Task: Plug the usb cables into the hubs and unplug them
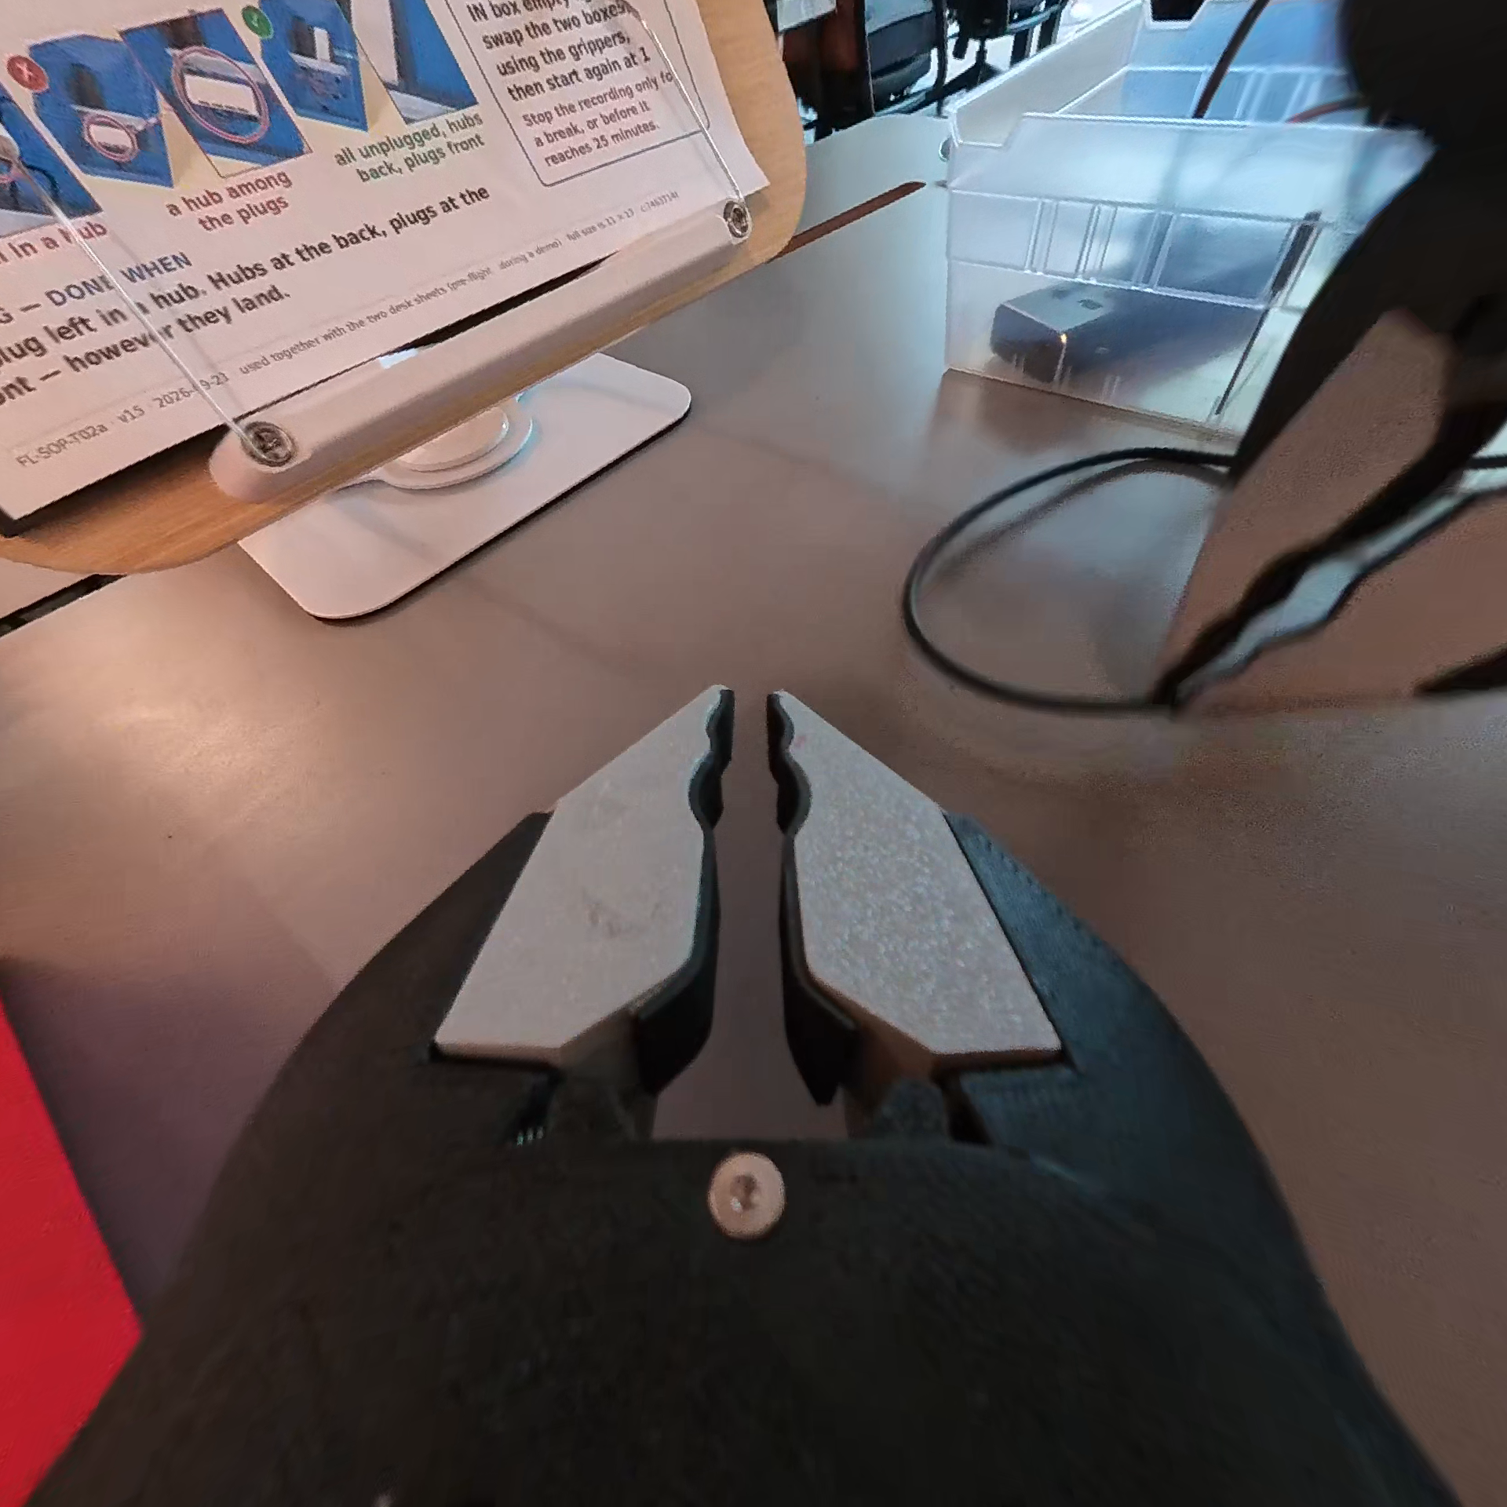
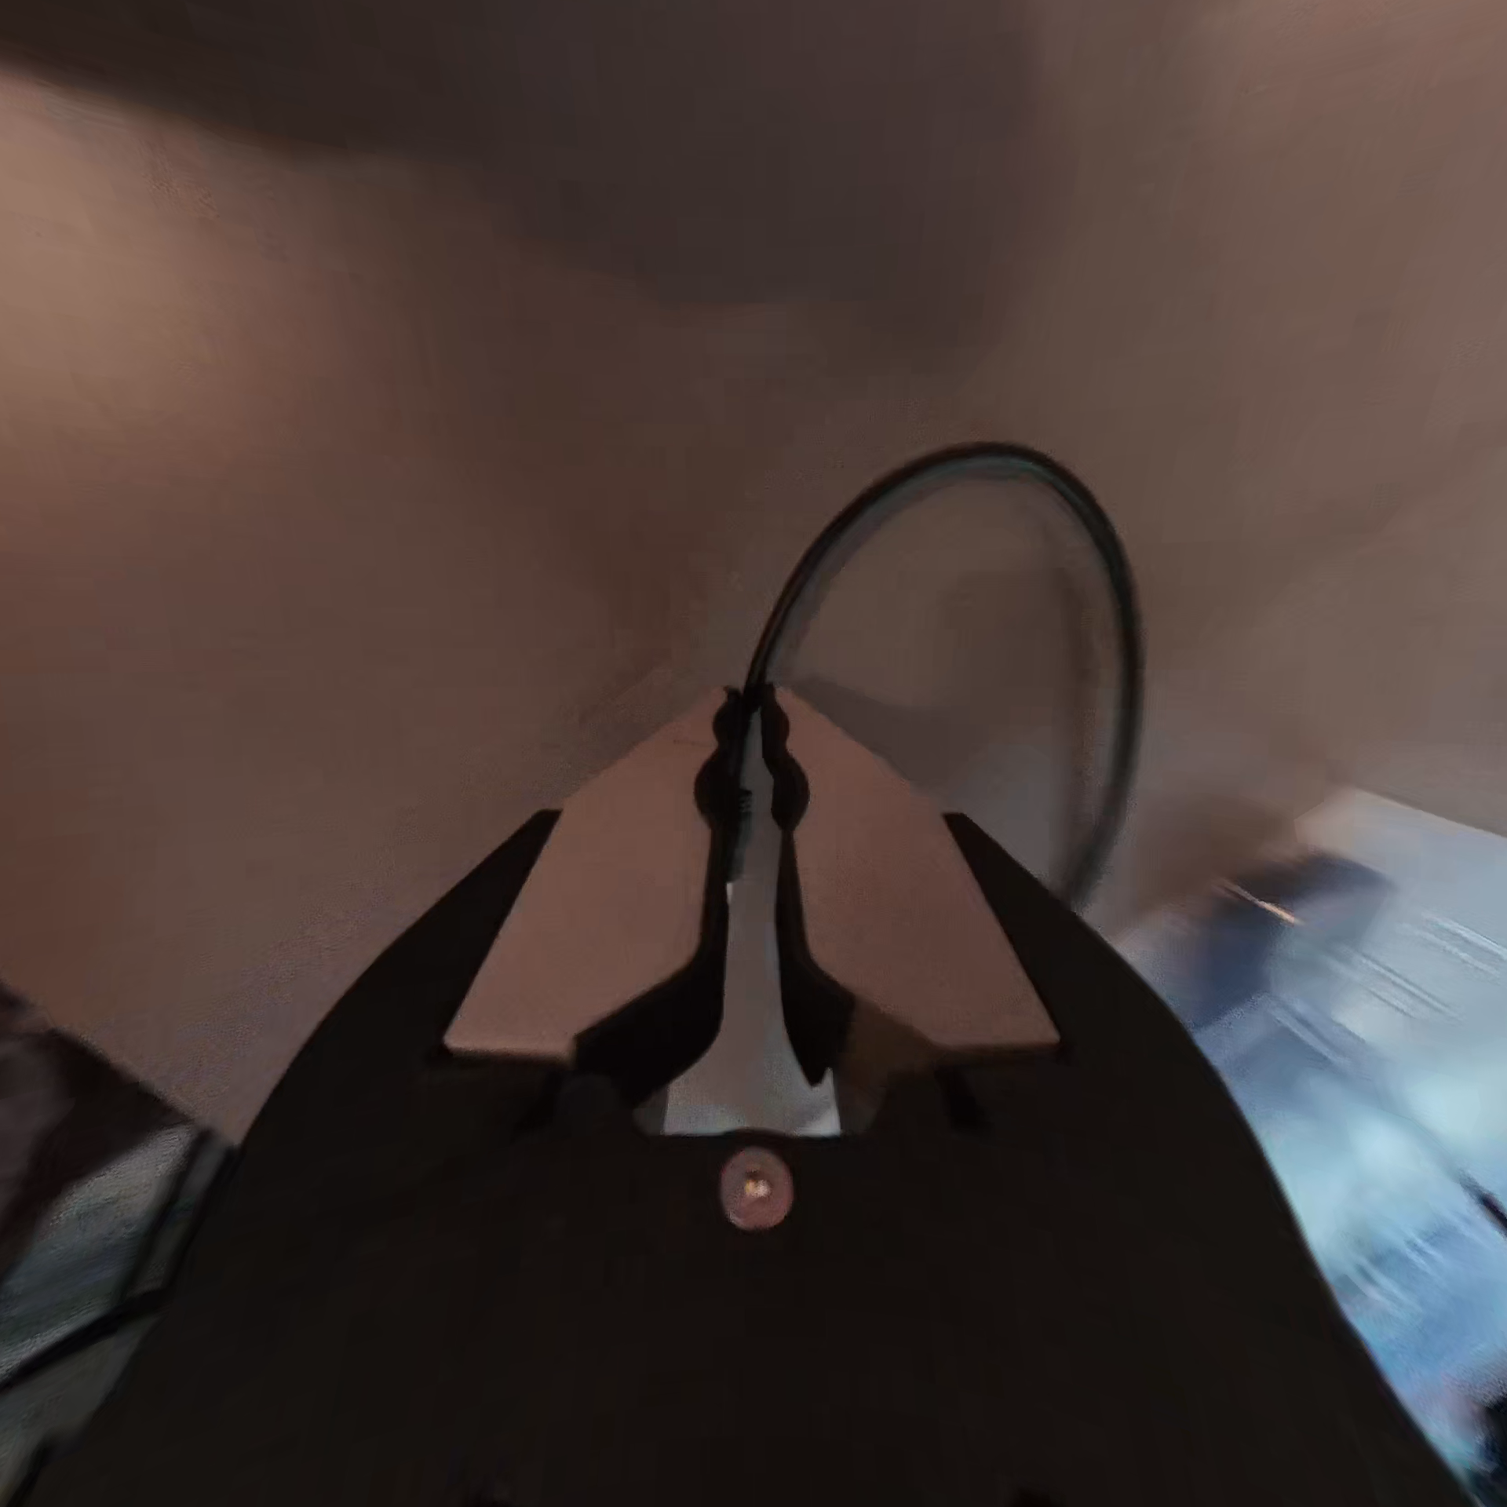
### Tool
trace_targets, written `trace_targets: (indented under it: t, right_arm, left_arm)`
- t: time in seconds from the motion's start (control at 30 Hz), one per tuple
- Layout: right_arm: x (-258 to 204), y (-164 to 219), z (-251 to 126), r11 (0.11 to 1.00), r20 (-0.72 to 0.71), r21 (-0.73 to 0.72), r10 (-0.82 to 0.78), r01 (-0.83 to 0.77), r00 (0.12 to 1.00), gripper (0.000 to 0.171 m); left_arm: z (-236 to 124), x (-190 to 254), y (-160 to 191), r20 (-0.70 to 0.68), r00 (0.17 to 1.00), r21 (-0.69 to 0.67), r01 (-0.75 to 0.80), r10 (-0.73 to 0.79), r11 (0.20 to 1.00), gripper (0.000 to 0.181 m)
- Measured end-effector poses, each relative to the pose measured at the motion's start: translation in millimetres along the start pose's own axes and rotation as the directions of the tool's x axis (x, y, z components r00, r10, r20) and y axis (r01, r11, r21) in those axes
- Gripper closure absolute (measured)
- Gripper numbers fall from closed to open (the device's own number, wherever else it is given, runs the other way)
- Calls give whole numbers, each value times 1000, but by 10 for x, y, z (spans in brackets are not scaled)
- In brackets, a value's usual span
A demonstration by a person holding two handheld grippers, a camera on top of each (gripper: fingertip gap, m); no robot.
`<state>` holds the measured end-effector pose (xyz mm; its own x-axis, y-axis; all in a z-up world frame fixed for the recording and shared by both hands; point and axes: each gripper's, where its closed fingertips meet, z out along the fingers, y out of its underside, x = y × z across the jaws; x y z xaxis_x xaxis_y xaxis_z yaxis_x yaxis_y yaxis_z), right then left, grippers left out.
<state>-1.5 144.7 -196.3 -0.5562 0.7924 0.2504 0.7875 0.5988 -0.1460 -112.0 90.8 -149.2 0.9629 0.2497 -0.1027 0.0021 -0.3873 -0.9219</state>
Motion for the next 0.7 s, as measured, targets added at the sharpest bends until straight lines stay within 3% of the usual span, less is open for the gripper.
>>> trace_targets:
  t: [0.03,0.2,0.33,0.43,0.53,0.7]
  right_arm:
    - [169,52,-148,1000,-98,-8,-31,30,995,170]
    - [1106,190,-1493,992,-405,126,64,-14,912,171]
    - [2082,582,-2761,963,-629,244,245,-112,738,171]
    - [2625,990,-3442,927,-710,328,369,-182,600,171]
    - [2896,1320,-3510,904,-693,341,427,-257,581,171]
    - [2848,1534,-2394,891,-495,249,455,-380,740,171]
  left_arm:
    - [-6,2,-5,-4,1000,5,6,-6,1000,175]
    - [2,18,-10,-16,1000,5,12,-12,1000,175]
    - [1,30,-9,-17,1000,4,4,-4,1000,175]
    - [-10,18,-13,-17,1000,9,14,-14,1000,176]
    - [-6,15,-11,-23,999,9,25,-25,1000,176]
    - [1,51,-14,-33,999,7,15,-15,1000,175]
